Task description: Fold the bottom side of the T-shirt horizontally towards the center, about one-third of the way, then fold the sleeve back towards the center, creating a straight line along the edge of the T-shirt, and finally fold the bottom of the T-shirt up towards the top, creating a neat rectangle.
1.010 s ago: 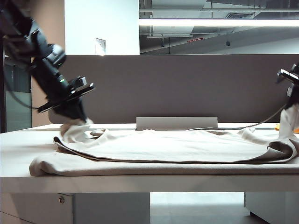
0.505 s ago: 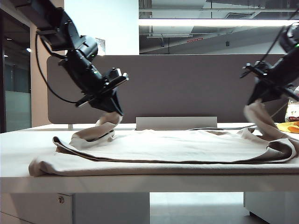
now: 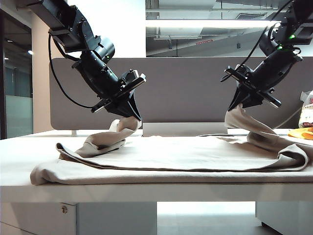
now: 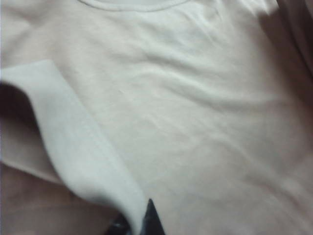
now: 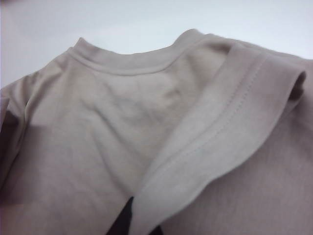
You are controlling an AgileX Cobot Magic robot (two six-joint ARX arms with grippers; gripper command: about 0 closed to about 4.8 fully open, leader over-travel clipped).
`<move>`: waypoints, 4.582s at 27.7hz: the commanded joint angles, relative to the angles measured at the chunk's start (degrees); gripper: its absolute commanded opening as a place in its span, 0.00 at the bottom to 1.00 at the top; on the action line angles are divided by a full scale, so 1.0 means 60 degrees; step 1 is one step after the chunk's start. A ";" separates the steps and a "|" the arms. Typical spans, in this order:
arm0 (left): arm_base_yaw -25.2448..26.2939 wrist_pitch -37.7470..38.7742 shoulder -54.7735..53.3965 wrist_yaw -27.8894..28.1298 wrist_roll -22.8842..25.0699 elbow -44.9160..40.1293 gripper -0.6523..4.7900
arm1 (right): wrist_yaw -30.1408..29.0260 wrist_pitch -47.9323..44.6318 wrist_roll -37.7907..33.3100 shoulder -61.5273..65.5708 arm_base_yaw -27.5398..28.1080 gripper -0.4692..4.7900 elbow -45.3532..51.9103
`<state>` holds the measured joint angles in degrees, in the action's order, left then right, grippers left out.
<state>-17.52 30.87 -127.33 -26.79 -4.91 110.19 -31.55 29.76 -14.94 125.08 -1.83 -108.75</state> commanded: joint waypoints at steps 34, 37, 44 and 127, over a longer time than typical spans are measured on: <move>-0.0095 -0.0619 0.0073 -0.1322 -0.0794 0.0055 0.97 | 0.3355 0.1111 0.1282 0.0051 -0.0812 0.57 -0.0164; -0.0095 -0.0623 0.0073 -0.1268 -0.0794 0.0055 0.97 | 0.1111 0.0565 0.1246 0.0055 -0.0845 0.57 -0.0168; -0.0091 -0.0586 0.0073 -0.1206 -0.0761 0.0055 0.97 | 0.6586 0.1326 0.4149 -0.0004 -0.1443 0.61 -0.0179; 0.0175 -0.3049 0.9460 0.1290 -0.1016 -1.3049 0.80 | 0.2262 0.0215 0.2018 -0.8721 0.2157 0.61 1.1333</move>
<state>-16.34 13.10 -70.59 -19.25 -10.68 31.81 -17.98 31.22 -2.35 72.44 11.20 -40.66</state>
